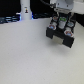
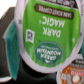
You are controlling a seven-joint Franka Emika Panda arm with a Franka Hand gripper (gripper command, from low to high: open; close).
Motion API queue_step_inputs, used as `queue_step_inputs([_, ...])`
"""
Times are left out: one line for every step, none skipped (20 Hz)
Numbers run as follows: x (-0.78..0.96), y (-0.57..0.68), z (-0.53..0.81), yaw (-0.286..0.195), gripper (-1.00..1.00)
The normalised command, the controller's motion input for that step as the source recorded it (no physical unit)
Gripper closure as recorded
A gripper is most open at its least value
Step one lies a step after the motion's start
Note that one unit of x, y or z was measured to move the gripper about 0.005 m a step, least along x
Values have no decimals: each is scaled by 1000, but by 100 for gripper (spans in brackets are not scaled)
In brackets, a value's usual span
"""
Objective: Open the kcup holder, insert the kcup into the holder, and close the kcup holder
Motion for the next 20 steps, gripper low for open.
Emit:
queue_step_inputs([-37, -27, -298, 70, 100])
queue_step_inputs([-19, -30, -265, 76, 100])
queue_step_inputs([-34, 25, -151, 109, 100])
queue_step_inputs([-10, 42, -200, 100, 100])
queue_step_inputs([-1, 62, -193, 94, 100])
queue_step_inputs([-36, 44, -209, 91, 100])
queue_step_inputs([-19, 8, -194, 68, 100])
queue_step_inputs([-25, 55, -148, 75, 100])
queue_step_inputs([26, 52, -82, 69, 100])
queue_step_inputs([6, 13, 4, 77, -100])
queue_step_inputs([13, 10, 50, 78, -100])
queue_step_inputs([17, -13, 80, 80, -100])
queue_step_inputs([48, -37, 56, 82, -100])
queue_step_inputs([21, -27, 79, 90, -100])
queue_step_inputs([19, -21, 75, 82, -100])
queue_step_inputs([18, -19, 83, 80, -100])
queue_step_inputs([24, -22, 110, 86, -100])
queue_step_inputs([39, -6, 155, 89, -100])
queue_step_inputs([59, -4, 209, 87, -100])
queue_step_inputs([103, -32, 308, 74, -100])
